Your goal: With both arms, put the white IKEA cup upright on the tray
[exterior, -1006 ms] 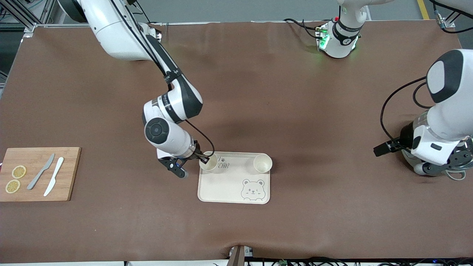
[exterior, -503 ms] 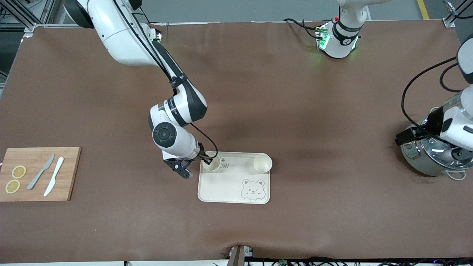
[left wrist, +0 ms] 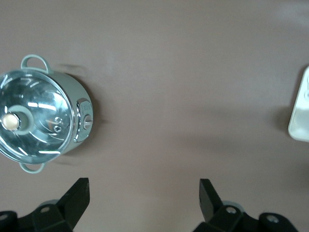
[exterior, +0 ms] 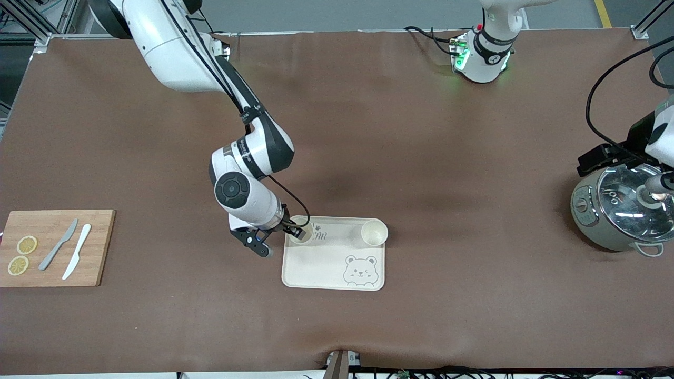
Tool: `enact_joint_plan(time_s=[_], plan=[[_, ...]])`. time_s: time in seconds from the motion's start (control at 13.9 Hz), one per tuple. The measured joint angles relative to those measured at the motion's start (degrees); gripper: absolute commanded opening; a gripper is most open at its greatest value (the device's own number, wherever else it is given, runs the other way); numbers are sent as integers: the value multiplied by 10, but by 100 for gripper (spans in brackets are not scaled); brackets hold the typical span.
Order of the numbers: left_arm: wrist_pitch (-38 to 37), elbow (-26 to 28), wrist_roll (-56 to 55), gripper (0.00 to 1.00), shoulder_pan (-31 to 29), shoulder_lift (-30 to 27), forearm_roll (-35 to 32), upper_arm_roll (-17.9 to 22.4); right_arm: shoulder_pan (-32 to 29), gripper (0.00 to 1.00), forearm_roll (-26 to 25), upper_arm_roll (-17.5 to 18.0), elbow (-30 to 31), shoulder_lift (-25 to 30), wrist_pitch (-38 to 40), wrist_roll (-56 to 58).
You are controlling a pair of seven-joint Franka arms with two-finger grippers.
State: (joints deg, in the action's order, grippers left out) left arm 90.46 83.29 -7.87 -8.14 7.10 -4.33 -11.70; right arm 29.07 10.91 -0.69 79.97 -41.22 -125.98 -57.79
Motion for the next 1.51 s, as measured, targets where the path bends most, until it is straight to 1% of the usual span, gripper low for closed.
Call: enact_joint_plan(time_s=[0.14,0.22,0.36,0.5,0.57,0.72,0.86,1.01,1.15,1.36,1.51], plan=[[-15,11,29,100,46,-20,0,54,-4,100,-3,-5,-9,23,13,0],[-19,21,35,100,64,-34,1,73,-12,100,-4,-8,-11,39,29,0],[-21,48,36,100,85,-67,2,90,-37,100,-12,-9,-14,71,59,2],[-21,64,35,100,91,-89,3,91,-55,100,-50,-9,-14,104,100,16],[-21,67,35,100,91,-93,4,92,-63,100,-66,-10,-14,121,129,40],[-21,70,36,100,91,-93,5,93,-88,100,-74,-11,-14,151,186,127],[-21,73,36,100,91,-90,5,94,-130,100,-74,-12,-11,179,225,223],[-20,74,36,100,91,-83,6,94,-172,100,-75,-12,9,209,236,313],[-15,73,36,100,95,-73,6,94,-212,100,-76,-13,49,247,236,424],[-11,62,36,100,100,-68,6,94,-268,100,-77,-14,100,303,239,543],[-11,55,36,100,98,-68,6,94,-303,100,-78,-14,118,334,252,632]])
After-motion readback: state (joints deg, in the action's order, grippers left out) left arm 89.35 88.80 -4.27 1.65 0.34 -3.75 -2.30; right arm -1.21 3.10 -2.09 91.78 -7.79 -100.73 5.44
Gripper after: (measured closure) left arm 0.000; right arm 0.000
